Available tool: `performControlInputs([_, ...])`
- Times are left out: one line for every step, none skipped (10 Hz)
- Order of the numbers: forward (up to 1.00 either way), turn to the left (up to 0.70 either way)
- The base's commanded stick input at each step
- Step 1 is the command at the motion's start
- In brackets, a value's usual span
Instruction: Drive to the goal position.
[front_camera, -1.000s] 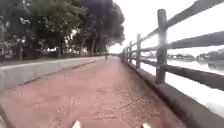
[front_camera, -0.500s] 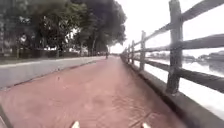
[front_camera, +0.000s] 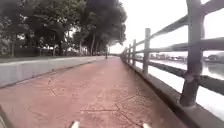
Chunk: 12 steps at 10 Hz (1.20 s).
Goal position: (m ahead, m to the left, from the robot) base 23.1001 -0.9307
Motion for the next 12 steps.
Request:
performControlInputs([0.7, 0.0])
performControlInputs([0.7, 0.0])
performControlInputs([0.7, 0.0])
performControlInputs([0.7, 0.0])
performControlInputs([0.7, 0.0])
performControlInputs([0.7, 0.0])
performControlInputs([0.7, 0.0])
performControlInputs([0.7, 0.0])
performControlInputs([0.7, 0.0])
performControlInputs([0.7, 0.0])
performControlInputs([0.7, 0.0])
performControlInputs([0.7, 0.0])
